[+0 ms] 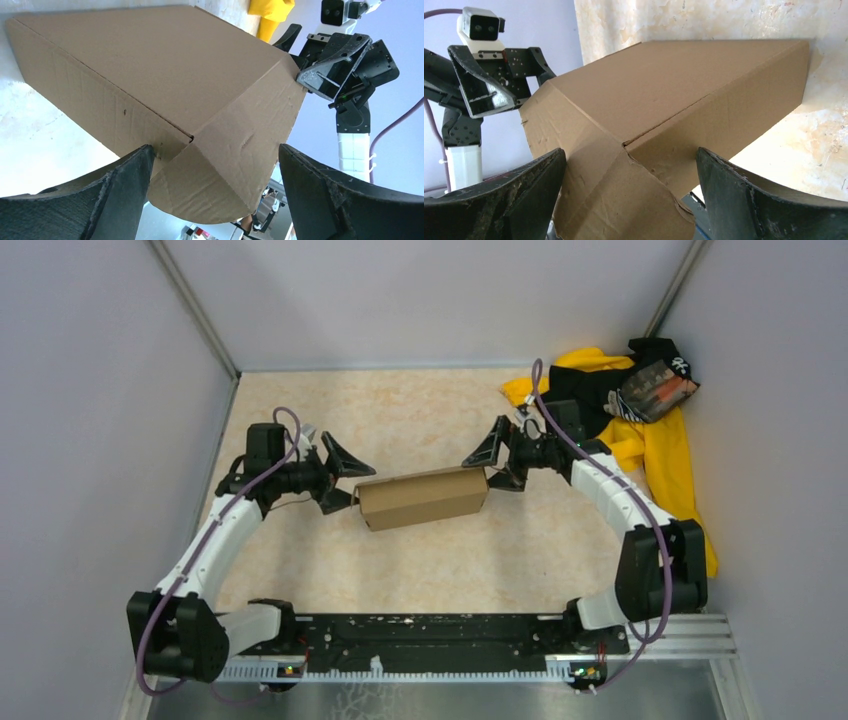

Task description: Fold the paper box

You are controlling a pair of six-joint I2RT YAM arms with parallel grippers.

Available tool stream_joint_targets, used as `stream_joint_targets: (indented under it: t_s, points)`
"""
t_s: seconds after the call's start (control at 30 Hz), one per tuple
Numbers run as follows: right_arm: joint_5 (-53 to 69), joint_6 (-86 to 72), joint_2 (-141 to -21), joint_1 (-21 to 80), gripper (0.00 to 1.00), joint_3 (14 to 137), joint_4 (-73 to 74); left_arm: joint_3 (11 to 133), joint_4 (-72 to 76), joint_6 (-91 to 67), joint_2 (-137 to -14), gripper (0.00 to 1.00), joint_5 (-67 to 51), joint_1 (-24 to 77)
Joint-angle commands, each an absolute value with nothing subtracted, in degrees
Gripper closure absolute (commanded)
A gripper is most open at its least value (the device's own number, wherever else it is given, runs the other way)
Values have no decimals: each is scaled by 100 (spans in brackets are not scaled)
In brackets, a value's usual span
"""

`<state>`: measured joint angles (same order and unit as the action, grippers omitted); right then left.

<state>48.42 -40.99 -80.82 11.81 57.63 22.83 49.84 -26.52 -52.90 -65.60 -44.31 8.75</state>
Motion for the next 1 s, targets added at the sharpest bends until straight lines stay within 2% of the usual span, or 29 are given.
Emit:
stream_joint_targets:
  t_s: [0.0, 0.63, 0.97]
  points:
    - [6089, -4135, -8255, 1288, 1, 6262, 2221, 5236, -2073, -5337, -6774, 1, -5068, 859]
    - [6167, -3606, -9306, 741, 1, 7058, 2285, 5256, -1551, -5016, -7400, 1, -5003, 422]
    - [6370, -4159, -9703, 551, 1, 6743, 1366, 5301, -1531, -4671, -7738, 1, -5227, 275]
